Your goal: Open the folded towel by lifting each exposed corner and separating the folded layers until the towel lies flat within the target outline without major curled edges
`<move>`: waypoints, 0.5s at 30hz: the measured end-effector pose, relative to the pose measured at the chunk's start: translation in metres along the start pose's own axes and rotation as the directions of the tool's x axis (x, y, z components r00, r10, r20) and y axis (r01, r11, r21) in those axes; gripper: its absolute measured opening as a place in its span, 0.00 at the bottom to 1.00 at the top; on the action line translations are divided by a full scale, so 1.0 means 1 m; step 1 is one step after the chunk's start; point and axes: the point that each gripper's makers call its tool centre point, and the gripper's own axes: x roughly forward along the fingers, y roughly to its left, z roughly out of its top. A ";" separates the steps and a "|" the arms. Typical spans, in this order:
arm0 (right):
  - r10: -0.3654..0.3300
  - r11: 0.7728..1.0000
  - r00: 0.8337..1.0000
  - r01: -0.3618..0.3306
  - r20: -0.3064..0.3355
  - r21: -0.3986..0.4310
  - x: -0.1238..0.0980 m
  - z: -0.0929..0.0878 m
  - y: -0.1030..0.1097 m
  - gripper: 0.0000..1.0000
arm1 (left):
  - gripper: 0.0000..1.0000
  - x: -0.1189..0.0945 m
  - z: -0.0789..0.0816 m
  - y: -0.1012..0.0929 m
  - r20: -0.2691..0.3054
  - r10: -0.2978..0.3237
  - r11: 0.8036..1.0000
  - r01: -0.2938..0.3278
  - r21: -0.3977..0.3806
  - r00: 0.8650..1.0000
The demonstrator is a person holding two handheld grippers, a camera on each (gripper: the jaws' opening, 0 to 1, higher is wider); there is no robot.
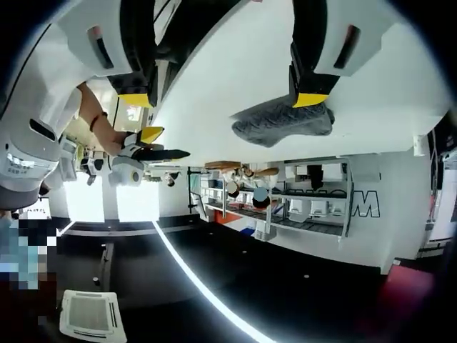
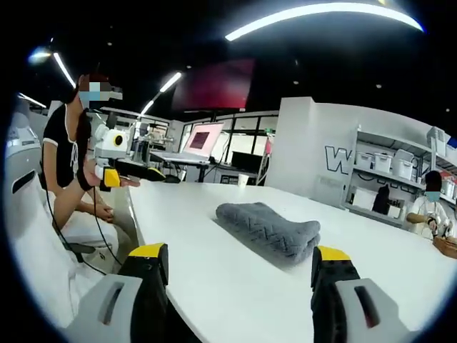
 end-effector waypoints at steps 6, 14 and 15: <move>0.000 1.000 1.000 0.000 -0.003 -0.003 0.000 0.000 0.001 0.80 | 0.74 -0.001 0.001 -0.001 0.006 -0.002 1.000 0.002 -0.002 1.000; 0.003 1.000 1.000 -0.003 -0.006 -0.006 0.001 -0.001 0.002 0.80 | 0.74 -0.001 -0.002 0.002 -0.004 0.002 1.000 -0.002 -0.008 1.000; 0.004 1.000 1.000 -0.004 -0.006 -0.005 0.001 -0.001 0.002 0.80 | 0.74 -0.001 -0.001 0.002 -0.003 0.002 1.000 -0.002 -0.009 1.000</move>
